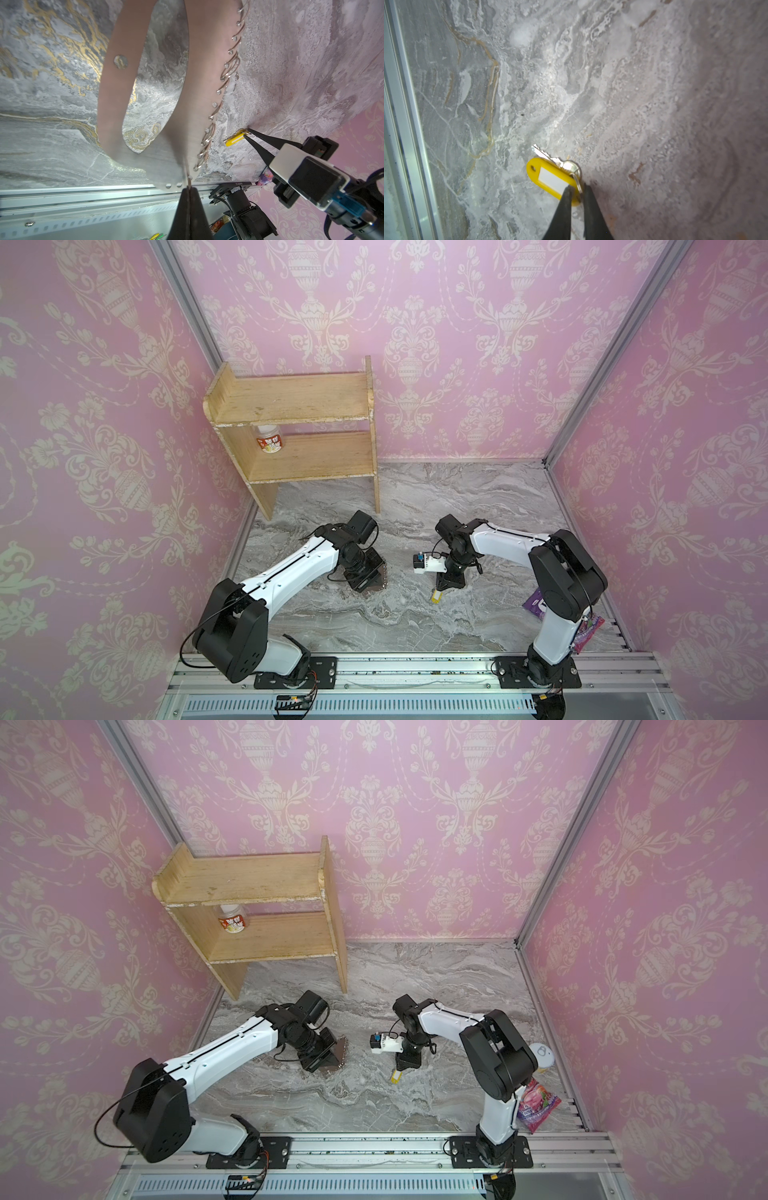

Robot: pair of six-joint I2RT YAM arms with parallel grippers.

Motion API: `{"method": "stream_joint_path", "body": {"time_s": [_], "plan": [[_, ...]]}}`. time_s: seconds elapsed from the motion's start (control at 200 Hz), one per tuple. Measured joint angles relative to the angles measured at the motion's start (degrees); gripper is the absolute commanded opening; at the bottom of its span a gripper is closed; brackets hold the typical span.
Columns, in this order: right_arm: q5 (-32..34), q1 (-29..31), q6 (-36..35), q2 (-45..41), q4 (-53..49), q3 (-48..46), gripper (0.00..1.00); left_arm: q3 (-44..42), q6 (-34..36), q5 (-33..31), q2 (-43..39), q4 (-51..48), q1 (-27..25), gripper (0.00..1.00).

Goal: Put the keys on the keyring

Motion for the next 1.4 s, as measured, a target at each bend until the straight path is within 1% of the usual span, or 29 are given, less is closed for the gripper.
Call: {"method": "stream_joint_path", "body": {"time_s": [0.24, 0.28, 0.355, 0.485, 0.625, 0.7, 0.896, 1.011, 1.206, 1.316, 1.401], "plan": [[-0.5, -0.1, 0.7, 0.0, -0.5, 0.4, 0.00, -0.3, 0.0, 0.0, 0.0, 0.0, 0.0, 0.00], [-0.8, -0.2, 1.3, 0.0, -0.7, 0.9, 0.00, -0.4, 0.0, 0.0, -0.1, 0.0, 0.0, 0.00], [-1.6, -0.6, 3.3, -0.2, -1.4, 2.2, 0.00, -0.4, 0.0, 0.0, -0.1, 0.0, 0.0, 0.00], [-2.7, -0.9, 9.5, -2.4, -2.3, 4.8, 0.00, -0.4, 0.0, 0.0, -0.2, 0.0, 0.0, 0.00], [-4.2, -0.8, 18.4, -8.0, -2.2, 6.3, 0.00, -0.3, 0.0, -0.6, -0.2, 0.0, 0.0, 0.00], [-5.0, -0.5, 21.7, -11.8, -2.1, 6.1, 0.00, -0.2, -0.2, -1.6, -0.3, 0.0, 0.0, 0.00], [-5.6, 4.0, 28.2, -26.6, 0.5, -0.2, 0.00, 0.7, -2.1, -4.2, -1.7, 2.0, 0.0, 0.00], [-3.0, 7.8, 33.3, -31.2, 2.6, -2.2, 0.00, 2.3, -4.2, -4.9, -1.8, 4.2, -0.3, 0.00], [3.2, 13.2, 41.0, -33.6, 9.5, -7.7, 0.00, 6.1, -7.8, -5.6, -0.4, 8.3, -2.4, 0.00], [5.6, 14.7, 43.5, -35.6, 14.7, -11.9, 0.00, 6.6, -8.9, -5.6, 0.4, 10.9, -3.1, 0.00], [7.0, 14.8, 45.0, -36.3, 17.3, -13.7, 0.00, 6.6, -9.5, -5.3, 1.2, 12.1, -3.5, 0.00]]}}
